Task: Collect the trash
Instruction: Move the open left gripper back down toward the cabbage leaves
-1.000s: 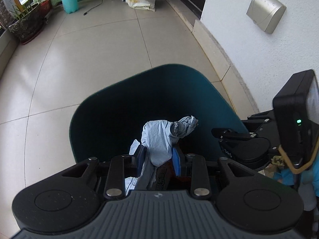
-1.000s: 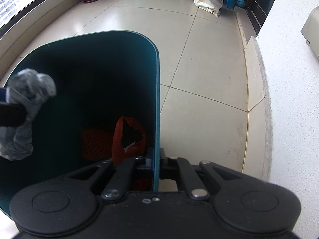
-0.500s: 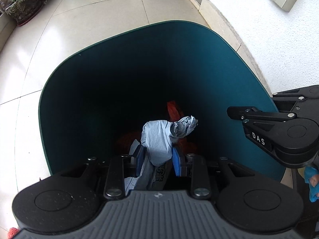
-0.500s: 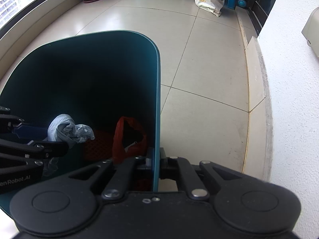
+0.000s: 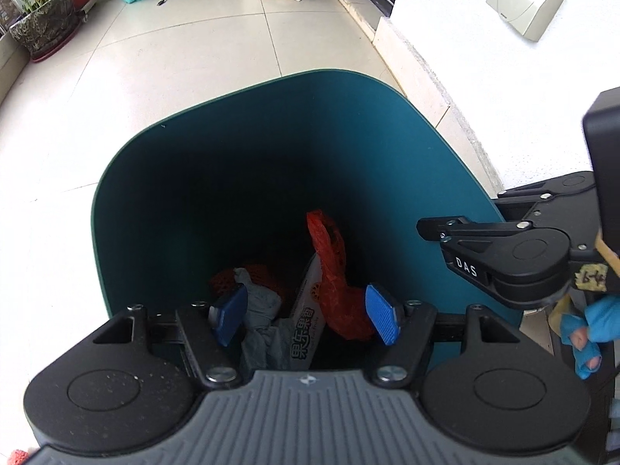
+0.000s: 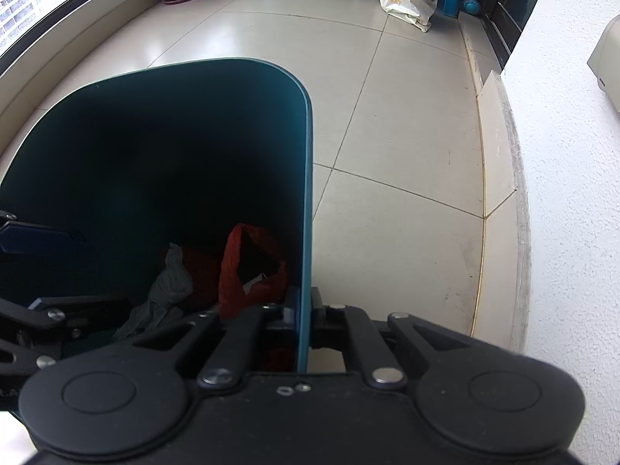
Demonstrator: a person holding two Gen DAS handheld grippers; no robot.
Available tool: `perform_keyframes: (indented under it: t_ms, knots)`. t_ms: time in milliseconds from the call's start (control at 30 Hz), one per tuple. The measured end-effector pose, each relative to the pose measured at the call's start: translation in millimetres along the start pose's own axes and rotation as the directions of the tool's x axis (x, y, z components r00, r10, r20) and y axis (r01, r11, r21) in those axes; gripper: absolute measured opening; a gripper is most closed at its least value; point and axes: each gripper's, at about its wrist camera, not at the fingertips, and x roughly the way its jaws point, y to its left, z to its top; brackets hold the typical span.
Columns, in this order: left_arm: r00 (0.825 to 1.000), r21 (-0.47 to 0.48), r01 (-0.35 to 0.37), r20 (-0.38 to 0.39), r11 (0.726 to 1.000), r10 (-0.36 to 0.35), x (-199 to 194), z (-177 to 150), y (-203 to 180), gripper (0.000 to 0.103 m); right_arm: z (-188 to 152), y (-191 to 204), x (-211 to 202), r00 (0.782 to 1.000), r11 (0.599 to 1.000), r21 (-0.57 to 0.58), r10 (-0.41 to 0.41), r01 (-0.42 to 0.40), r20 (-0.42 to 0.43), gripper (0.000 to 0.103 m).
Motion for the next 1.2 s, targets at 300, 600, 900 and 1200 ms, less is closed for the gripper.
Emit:
perform_keyframes:
  t_ms: [300, 600, 900, 1200]
  knots:
    - [0.997, -0.009, 0.032, 0.074, 0.999, -0.031, -44, -15, 14, 0.067, -1, 1, 1, 1.000, 1.000, -0.007, -0.004, 0.004, -0.002, 0.003]
    - [0.989, -0.088, -0.010, 0.146, 0.996, 0.023, -91, -36, 63, 0.075, 0, 4, 2, 1.000, 1.000, -0.004, -0.011, 0.011, -0.010, 0.003]
    - [0.984, -0.193, -0.085, 0.138, 0.978, 0.112, -104, -63, 130, 0.075, 1, 5, 2, 1.000, 1.000, -0.007, -0.020, 0.020, -0.020, 0.003]
    - [0.984, -0.313, -0.159, 0.024, 0.936, 0.175, -62, -113, 215, 0.075, 4, 17, 5, 0.999, 0.999, -0.018, -0.042, 0.042, -0.020, 0.004]
